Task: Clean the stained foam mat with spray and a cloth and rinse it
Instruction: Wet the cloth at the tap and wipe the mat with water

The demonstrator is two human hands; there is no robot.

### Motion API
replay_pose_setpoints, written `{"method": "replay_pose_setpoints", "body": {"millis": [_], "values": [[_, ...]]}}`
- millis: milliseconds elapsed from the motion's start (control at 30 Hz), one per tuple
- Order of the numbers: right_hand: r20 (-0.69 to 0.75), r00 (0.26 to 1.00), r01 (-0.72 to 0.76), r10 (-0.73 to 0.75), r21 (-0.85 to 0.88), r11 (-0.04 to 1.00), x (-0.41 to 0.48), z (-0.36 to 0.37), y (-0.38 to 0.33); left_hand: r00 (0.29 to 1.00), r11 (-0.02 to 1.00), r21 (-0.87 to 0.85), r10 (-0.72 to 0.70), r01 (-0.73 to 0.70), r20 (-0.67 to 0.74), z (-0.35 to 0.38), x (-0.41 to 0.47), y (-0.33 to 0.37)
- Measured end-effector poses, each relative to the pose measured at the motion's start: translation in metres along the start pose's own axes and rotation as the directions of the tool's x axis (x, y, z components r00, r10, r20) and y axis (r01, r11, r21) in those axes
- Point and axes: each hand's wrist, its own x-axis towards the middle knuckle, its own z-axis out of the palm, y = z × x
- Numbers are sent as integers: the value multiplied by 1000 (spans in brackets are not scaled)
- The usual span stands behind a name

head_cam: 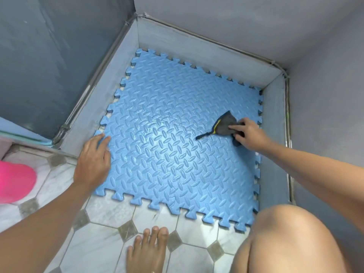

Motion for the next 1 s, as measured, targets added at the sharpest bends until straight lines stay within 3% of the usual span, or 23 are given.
{"method": "replay_pose_setpoints", "body": {"millis": [33,100,167,233,300,333,400,467,533,600,667,767,833,900,933,1000], "values": [[-43,979,-200,200,9,980,6,-2,20,1000,1000,6,3,-3,1,1,0,-1],[-55,860,-505,508,55,861,16,1,32,1000,1000,22,16,-17,5,1,2,-3],[-37,819,-570,573,71,819,25,8,8,999,998,39,50,-51,11,2,3,-4],[-50,912,-402,406,79,912,24,10,-42,998,997,42,67,-67,13,1,3,-5],[-44,994,-97,102,93,991,12,13,-93,998,997,40,69,-69,10,1,3,-5],[-17,998,63,-62,98,993,4,15,-115,997,997,39,71,-71,7,1,3,-5],[65,928,360,-367,106,927,-14,19,-153,997,996,41,76,-76,4,2,3,-7],[170,785,588,-596,100,803,-25,23,-179,997,996,36,81,-81,6,2,3,-9],[230,669,709,-706,85,700,-21,24,-187,997,996,30,79,-79,6,3,4,-9],[198,670,721,-715,52,691,-1,20,-182,998,997,17,70,-70,2,3,4,-9],[94,791,608,-605,-17,793,36,15,-165,997,997,-1,72,-72,-10,4,3,-9],[-77,980,186,-184,18,982,99,5,-143,995,995,-11,94,-94,-20,5,3,-10],[-156,976,-132,151,124,983,134,2,-139,995,995,-6,102,-102,7,5,5,-12],[-159,910,-340,383,242,909,154,4,-153,991,992,-25,126,-125,42,-2,3,-16],[-149,896,-371,418,264,890,157,6,-168,987,988,-47,151,-148,48,-8,-3,-18],[-142,935,-285,325,248,926,147,13,-210,989,985,-97,145,-142,23,-24,-25,-22]]}}
